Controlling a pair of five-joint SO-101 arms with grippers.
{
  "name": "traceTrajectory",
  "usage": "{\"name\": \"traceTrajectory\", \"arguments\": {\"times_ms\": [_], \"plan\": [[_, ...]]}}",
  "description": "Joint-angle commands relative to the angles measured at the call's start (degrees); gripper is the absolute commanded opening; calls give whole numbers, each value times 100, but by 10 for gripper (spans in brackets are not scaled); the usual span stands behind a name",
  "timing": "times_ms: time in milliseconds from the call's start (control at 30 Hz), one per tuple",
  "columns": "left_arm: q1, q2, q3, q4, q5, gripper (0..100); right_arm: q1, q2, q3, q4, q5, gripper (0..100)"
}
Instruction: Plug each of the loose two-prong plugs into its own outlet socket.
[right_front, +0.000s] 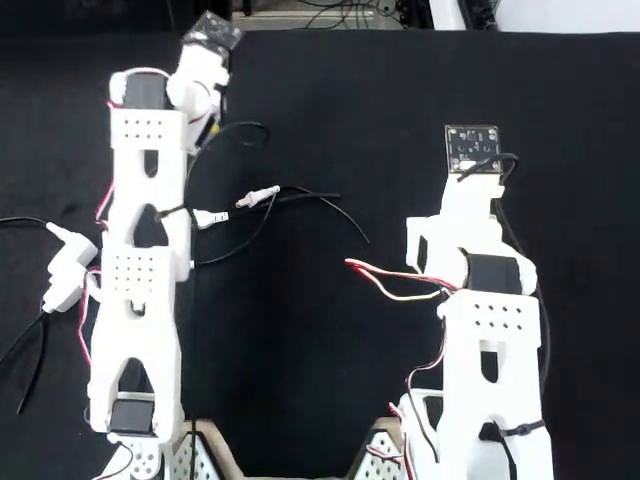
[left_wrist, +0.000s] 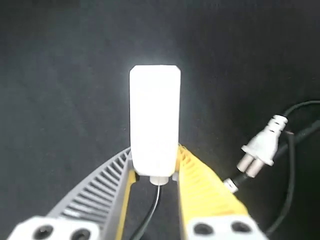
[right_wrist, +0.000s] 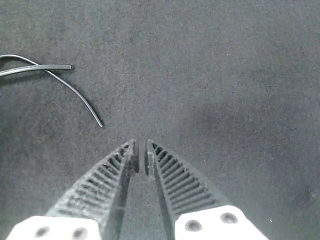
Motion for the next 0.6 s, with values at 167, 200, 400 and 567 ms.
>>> {"name": "traceTrajectory", "arguments": {"times_ms": [167,200,400,567], "plan": [[84,-3807,4620,9,-88,30,123,-66,-31,-88,26,25],[127,-4255,5297,-9,-281,30,123,-66,-40,-88,26,25],[207,-6673,9499,-1451,-668,30,105,-66,-40,-70,26,25],[646,-8343,13095,-3877,-853,30,97,-66,-40,-70,26,25]]}}
